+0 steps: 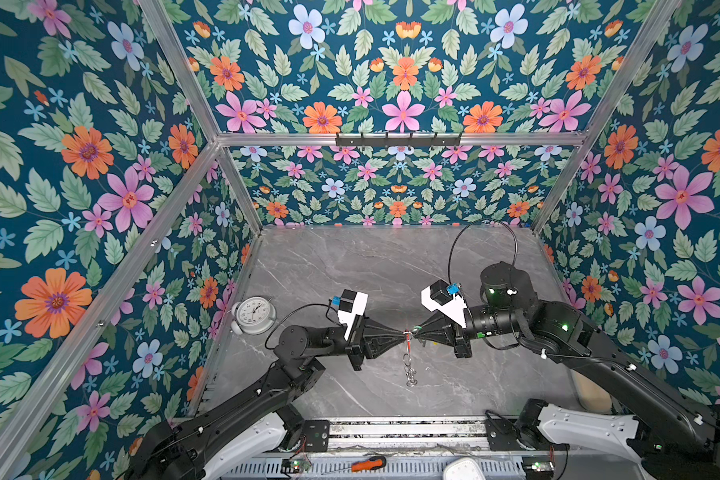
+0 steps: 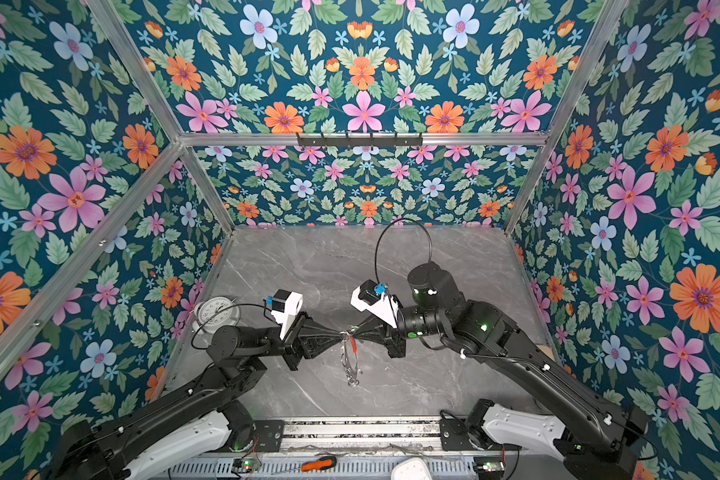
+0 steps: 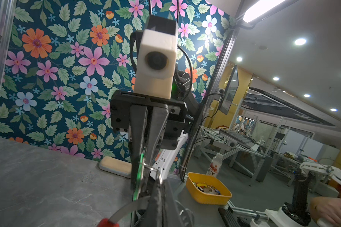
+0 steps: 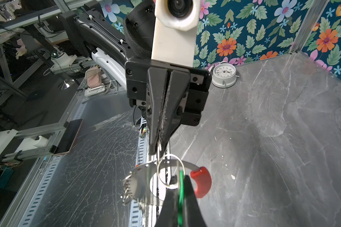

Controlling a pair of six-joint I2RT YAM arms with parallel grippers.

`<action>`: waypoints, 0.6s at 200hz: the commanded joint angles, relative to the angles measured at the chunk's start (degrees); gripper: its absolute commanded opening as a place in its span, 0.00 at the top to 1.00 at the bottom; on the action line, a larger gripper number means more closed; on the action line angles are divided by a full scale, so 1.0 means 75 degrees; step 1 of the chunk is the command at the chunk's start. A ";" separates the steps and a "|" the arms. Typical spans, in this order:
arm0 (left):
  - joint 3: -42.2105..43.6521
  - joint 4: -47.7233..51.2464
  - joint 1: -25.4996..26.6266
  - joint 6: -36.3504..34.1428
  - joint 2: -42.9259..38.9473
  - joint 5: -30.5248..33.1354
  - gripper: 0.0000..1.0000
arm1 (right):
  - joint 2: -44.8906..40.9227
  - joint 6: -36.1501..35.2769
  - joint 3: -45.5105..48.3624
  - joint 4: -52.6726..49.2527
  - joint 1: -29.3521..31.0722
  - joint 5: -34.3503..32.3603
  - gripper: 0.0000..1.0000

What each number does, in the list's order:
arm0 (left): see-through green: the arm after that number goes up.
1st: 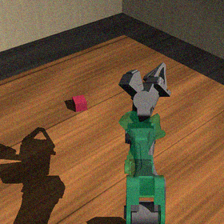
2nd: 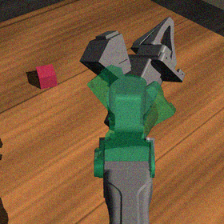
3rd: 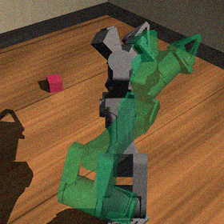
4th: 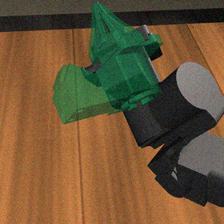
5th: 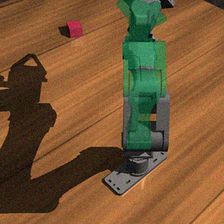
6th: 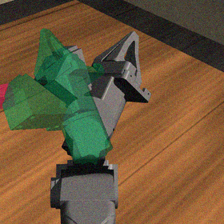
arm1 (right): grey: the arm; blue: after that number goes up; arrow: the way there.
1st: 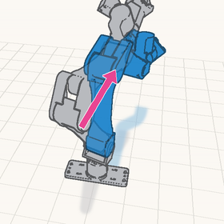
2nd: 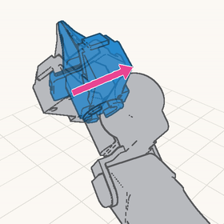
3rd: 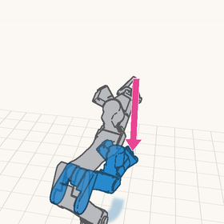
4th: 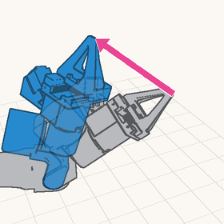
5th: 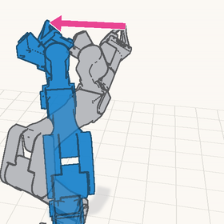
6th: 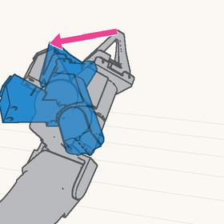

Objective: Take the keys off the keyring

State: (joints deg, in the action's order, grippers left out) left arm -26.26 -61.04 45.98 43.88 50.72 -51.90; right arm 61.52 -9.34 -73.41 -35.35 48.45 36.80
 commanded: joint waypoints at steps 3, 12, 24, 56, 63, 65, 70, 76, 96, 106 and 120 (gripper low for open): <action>0.0042 -0.1150 0.0011 0.0419 -0.0001 -0.0560 1.00 | 0.0051 -0.0114 0.0039 -0.0052 -0.0049 -0.0230 1.00; 0.0056 -0.1227 0.0011 0.0454 0.0005 -0.0528 1.00 | 0.0048 -0.0082 0.0100 0.0018 -0.0053 -0.0230 1.00; 0.0068 -0.1324 0.0005 0.0505 0.0021 -0.0495 1.00 | 0.0037 -0.0044 0.0199 0.0115 -0.0050 -0.0230 1.00; 0.0083 -0.1660 0.0007 0.0712 0.0089 -0.0494 1.00 | 0.0024 0.0003 0.0337 0.0256 -0.0058 -0.0230 1.00; 0.0106 -0.1692 0.0001 0.0735 0.0093 -0.0472 1.00 | 0.0024 0.0025 0.0353 0.0279 -0.0055 -0.0220 1.00; 0.0101 -0.1702 0.0002 0.0738 0.0087 -0.0465 1.00 | 0.0024 0.0027 0.0363 0.0283 -0.0054 -0.0210 1.00; 0.0103 -0.1734 0.0009 0.0743 0.0087 -0.0464 1.00 | 0.0035 0.0047 0.0383 0.0309 -0.0049 -0.0197 1.00; 0.0114 -0.1773 0.0005 0.0766 0.0083 -0.0446 1.00 | 0.0033 0.0058 0.0409 0.0340 -0.0055 -0.0178 1.00; 0.0132 -0.1904 0.0004 0.0831 0.0125 -0.0385 1.00 | 0.0048 0.0130 0.0504 0.0444 -0.0049 -0.0160 1.00; 0.0150 -0.2007 0.0007 0.0892 0.0140 -0.0343 1.00 | 0.0037 0.0153 0.0547 0.0499 -0.0057 -0.0138 1.00; 0.0171 -0.2007 0.0007 0.0865 0.0151 -0.0268 1.00 | 0.0024 0.0199 0.0611 0.0569 -0.0050 -0.0119 1.00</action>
State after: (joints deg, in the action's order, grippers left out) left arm -24.95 -67.29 45.87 49.52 51.99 -52.12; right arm 61.65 -9.13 -69.49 -31.44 48.31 39.68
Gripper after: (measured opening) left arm 0.050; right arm 0.052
